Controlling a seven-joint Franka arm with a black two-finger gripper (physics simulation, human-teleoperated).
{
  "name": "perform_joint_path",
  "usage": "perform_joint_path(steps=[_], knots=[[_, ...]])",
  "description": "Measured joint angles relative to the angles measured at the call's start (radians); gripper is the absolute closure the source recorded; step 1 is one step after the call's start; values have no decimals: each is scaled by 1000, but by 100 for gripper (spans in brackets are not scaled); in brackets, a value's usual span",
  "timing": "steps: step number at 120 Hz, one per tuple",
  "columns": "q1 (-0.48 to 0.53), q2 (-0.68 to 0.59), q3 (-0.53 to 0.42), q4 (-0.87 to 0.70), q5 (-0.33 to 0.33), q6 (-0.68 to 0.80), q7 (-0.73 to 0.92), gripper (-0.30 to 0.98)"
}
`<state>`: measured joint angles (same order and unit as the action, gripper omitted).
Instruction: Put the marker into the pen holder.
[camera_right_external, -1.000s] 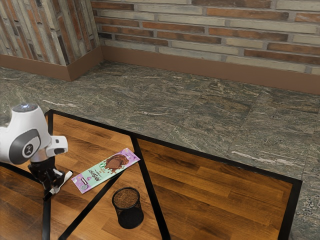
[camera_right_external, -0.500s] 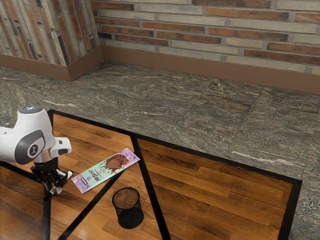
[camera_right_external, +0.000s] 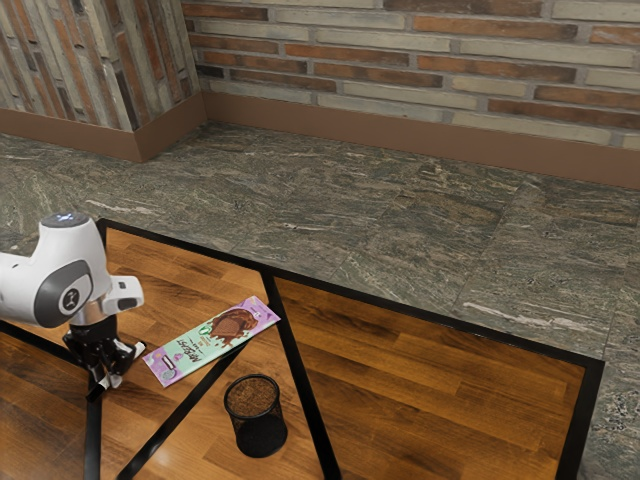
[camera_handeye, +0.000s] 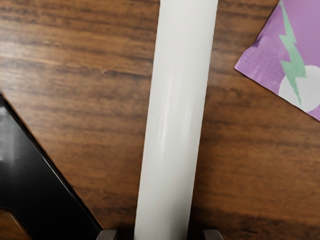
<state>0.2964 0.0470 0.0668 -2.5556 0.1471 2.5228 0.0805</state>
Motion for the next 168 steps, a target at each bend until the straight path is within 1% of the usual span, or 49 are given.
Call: perform_joint_path(steps=[13,21,33,41,51,60,72,83,90,98,115,137,168], knots=[[3,5,2,0,6,0,-3,68],[-1,1,3,0,12,0,-8,70],[2,-39,5,0,14,-11,-12,74],[12,-112,-2,1,14,-49,-17,76],[-25,-212,-5,23,16,-147,-27,77],[-106,-278,-9,89,17,-283,-47,78],[-168,-378,-10,121,5,-465,-76,79],[-249,-417,-13,176,-10,-649,-119,79],[-282,-420,-65,206,-23,-759,-151,79],[-295,-417,-130,220,-48,-855,-184,79],[-300,-399,-267,268,-117,-981,-244,79],[-299,-360,-348,295,-178,-1056,-304,77],[-293,-344,-496,360,-254,-1094,-368,77]])
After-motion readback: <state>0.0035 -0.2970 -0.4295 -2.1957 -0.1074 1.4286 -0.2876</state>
